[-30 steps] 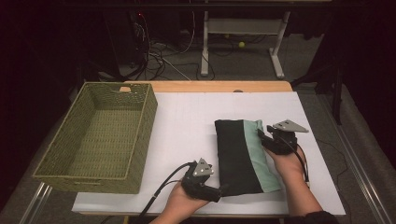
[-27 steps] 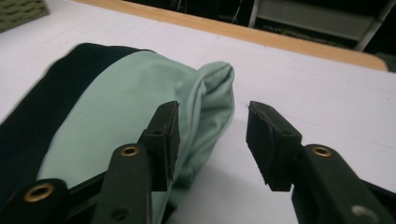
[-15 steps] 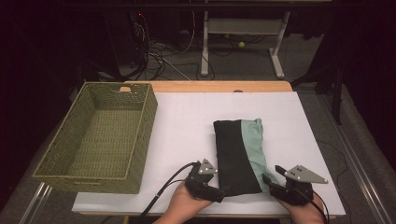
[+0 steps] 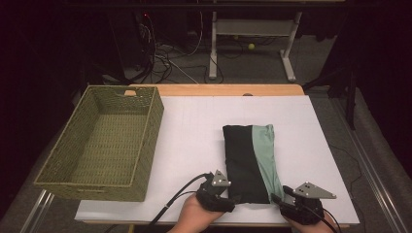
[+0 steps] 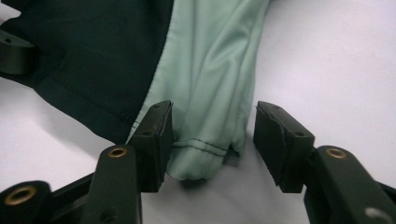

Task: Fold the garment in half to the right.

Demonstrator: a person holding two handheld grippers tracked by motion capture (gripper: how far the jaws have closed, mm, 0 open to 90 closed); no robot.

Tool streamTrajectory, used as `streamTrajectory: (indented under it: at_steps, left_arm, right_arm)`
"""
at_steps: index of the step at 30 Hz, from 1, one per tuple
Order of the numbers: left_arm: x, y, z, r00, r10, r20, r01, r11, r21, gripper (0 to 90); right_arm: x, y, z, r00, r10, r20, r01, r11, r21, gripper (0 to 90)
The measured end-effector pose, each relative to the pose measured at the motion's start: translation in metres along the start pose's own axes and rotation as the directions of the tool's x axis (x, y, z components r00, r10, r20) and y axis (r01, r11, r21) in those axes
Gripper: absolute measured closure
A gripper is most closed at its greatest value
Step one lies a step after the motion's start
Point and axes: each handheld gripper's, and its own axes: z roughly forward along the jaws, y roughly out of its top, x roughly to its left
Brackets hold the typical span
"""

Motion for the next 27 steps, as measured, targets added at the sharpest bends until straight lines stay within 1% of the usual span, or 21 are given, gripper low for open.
streamTrajectory:
  at_steps: [3, 4, 5, 6, 7, 8, 10, 13, 15, 18, 20, 22, 24, 27]
  left_arm:
    - [0.0, -0.002, -0.001, 0.9999, 0.003, 0.012, -0.003, 1.0, -0.004, 49.5]
    - [0.001, -0.002, -0.001, 0.9998, 0.003, 0.018, -0.003, 1.0, -0.003, 54.6]
    - [0.002, -0.002, -0.001, 0.9994, -0.002, 0.034, 0.002, 1.0, -0.003, 60.6]
    - [0.002, -0.002, -0.001, 0.9994, -0.004, 0.035, 0.005, 1.0, -0.005, 65.7]
    - [0.002, -0.003, -0.001, 0.9997, 0.007, 0.025, -0.007, 0.9999, -0.01, 70.1]
    - [0.002, -0.003, -0.002, 0.9997, 0.009, 0.023, -0.009, 0.9999, -0.012, 72.9]
    - [0.003, -0.004, -0.004, 0.9998, 0.017, 0.009, -0.017, 0.9996, -0.022, 75.1]
    - [0.009, -0.005, -0.01, 0.9998, 0.02, -0.008, -0.02, 0.9989, -0.043, 76.2]
    - [0.015, -0.007, -0.015, 0.9997, 0.013, -0.02, -0.014, 0.9984, -0.056, 76.2]
    - [0.024, -0.009, -0.023, 0.9994, 0.005, -0.034, -0.007, 0.9978, -0.067, 76.3]
    - [0.03, -0.01, -0.028, 0.9986, 0.016, -0.05, -0.019, 0.9977, -0.066, 76.3]
    - [0.035, -0.014, -0.034, 0.9979, 0.022, -0.062, -0.026, 0.9972, -0.07, 76.3]
    - [0.039, -0.019, -0.039, 0.9975, 0.01, -0.069, -0.015, 0.9967, -0.08, 76.2]
    - [0.046, -0.029, -0.046, 0.997, -0.007, -0.078, 0.0, 0.9956, -0.093, 76.2]
  right_arm:
    - [0.002, 0.001, 0.002, 0.9997, -0.012, -0.019, 0.012, 1.0, -0.002, 55.4]
    - [0.002, 0.002, 0.002, 0.9996, -0.013, -0.025, 0.013, 1.0, 0.001, 59.2]
    - [0.002, 0.002, 0.003, 0.9992, -0.017, -0.037, 0.017, 1.0, -0.002, 63.0]
    - [0.003, 0.002, 0.003, 0.9987, -0.014, -0.049, 0.014, 1.0, -0.003, 68.3]
    - [0.004, 0.003, 0.004, 0.9979, -0.017, -0.062, 0.017, 1.0, -0.007, 73.6]
    - [0.006, 0.003, 0.005, 0.9971, -0.023, -0.072, 0.023, 1.0, -0.011, 76.8]
    - [0.01, 0.005, 0.006, 0.997, -0.048, -0.061, 0.048, 0.999, -0.009, 78.8]
    - [0.016, 0.009, 0.011, 0.9961, -0.07, -0.054, 0.069, 0.998, -0.012, 79.8]
    - [0.021, 0.012, 0.015, 0.9949, -0.088, -0.049, 0.088, 0.996, -0.013, 80.0]
    - [0.029, 0.02, 0.022, 0.9917, -0.116, -0.055, 0.115, 0.993, -0.01, 79.8]
    - [0.035, 0.025, 0.028, 0.989, -0.138, -0.055, 0.137, 0.99, -0.008, 79.8]
    - [0.04, 0.029, 0.032, 0.9872, -0.147, -0.061, 0.147, 0.989, -0.008, 79.7]
    - [0.046, 0.034, 0.038, 0.984, -0.166, -0.066, 0.165, 0.986, -0.009, 79.1]
    - [0.054, 0.039, 0.045, 0.9812, -0.175, -0.08, 0.175, 0.985, -0.011, 79.0]
